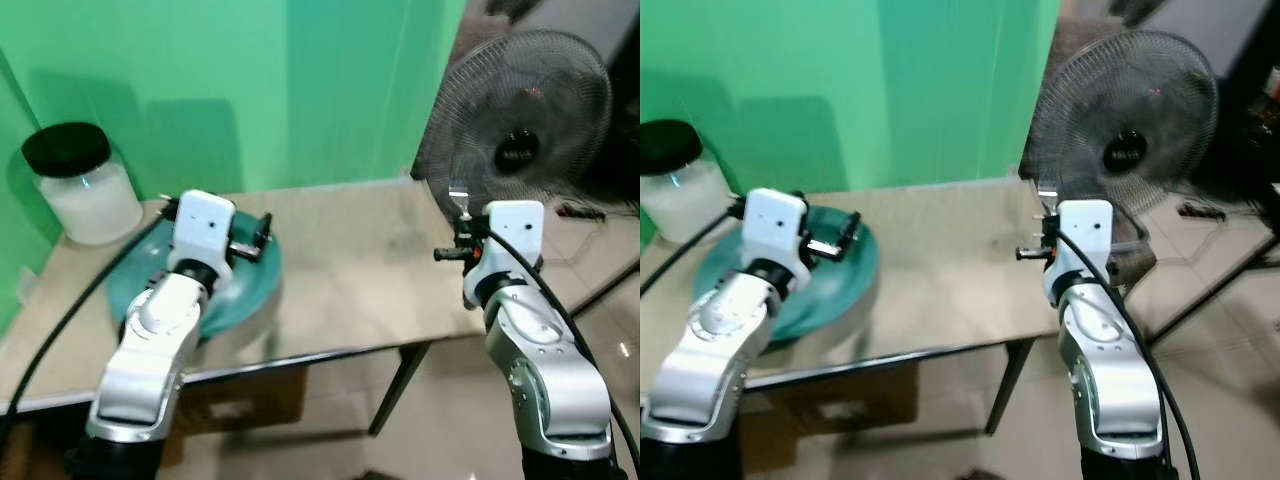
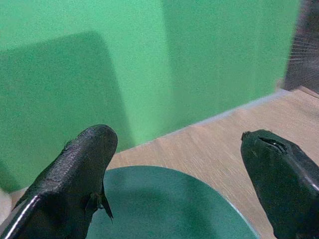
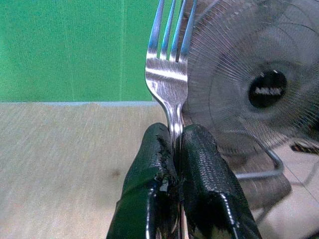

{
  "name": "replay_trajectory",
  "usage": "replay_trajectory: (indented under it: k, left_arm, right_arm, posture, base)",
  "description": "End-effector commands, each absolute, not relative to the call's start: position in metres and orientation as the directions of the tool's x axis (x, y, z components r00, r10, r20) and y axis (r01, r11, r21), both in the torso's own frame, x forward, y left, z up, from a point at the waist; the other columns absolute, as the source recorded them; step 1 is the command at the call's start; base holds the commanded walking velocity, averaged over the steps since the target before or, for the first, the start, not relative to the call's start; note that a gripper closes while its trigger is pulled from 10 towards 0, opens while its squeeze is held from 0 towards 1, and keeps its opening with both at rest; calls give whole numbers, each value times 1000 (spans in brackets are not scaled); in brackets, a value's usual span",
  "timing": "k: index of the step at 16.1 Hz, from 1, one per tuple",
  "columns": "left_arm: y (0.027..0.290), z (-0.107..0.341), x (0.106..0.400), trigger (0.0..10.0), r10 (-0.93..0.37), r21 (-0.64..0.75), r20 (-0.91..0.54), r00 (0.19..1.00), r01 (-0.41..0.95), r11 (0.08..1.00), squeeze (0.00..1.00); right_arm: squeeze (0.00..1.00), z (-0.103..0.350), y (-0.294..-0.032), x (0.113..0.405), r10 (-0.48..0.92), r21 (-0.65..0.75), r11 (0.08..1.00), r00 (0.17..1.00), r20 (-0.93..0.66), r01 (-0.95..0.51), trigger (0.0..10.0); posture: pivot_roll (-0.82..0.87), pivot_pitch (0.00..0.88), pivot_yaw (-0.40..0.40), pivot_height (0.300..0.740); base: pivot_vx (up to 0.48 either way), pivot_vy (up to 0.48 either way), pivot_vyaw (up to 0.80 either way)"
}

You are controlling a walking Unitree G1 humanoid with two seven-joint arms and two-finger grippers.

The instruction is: Setting the table

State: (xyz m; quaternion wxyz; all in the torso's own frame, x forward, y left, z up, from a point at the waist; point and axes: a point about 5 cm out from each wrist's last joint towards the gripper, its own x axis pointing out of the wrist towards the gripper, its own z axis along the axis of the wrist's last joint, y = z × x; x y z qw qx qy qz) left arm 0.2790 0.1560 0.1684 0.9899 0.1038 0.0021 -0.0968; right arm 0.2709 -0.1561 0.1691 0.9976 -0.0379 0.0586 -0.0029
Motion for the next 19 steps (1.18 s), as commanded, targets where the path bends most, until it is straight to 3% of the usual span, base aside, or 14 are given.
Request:
replay_trajectory:
  k: [1, 6, 9, 13, 17, 19]
  left_arm:
    - [149, 169, 280, 10000, -216, 207, -20, 976, 215, 954, 0]
    - [148, 168, 282, 10000, -223, 206, -16, 975, 222, 953, 0]
    - [147, 168, 282, 10000, -232, 210, -15, 973, 230, 950, 0]
    - [148, 168, 281, 10000, -236, 214, -15, 972, 233, 949, 0]
    - [146, 168, 282, 10000, -248, 218, -15, 969, 246, 945, 0]
    - [146, 166, 283, 10000, -249, 178, -28, 968, 250, 952, 0]
  right_arm:
    - [0, 168, -164, 270, -44, -87, 996, 991, -126, 33, 10000]
    - [0, 168, -165, 269, -52, -91, 995, 990, -129, 41, 10000]
    - [0, 167, -166, 268, -63, -88, 995, 989, -135, 51, 10000]
    - [0, 165, -165, 267, -71, -84, 995, 987, -143, 59, 10000]
    - [0, 165, -166, 266, -85, -81, 994, 986, -146, 73, 10000]
    - [0, 165, -166, 265, -88, -80, 994, 985, -146, 77, 10000]
  posture:
    - [66, 0, -18, 740]
    - [59, 0, -15, 740]
    - [59, 0, -13, 740]
    - [60, 0, -12, 740]
    - [52, 0, -7, 740]
    - [51, 0, -6, 740]
  base:
    - [0, -394, -800]
    - [0, -395, -160]
    - [0, -395, -800]
    - [0, -389, 0]
    - [0, -374, -800]
    - [0, 240, -800]
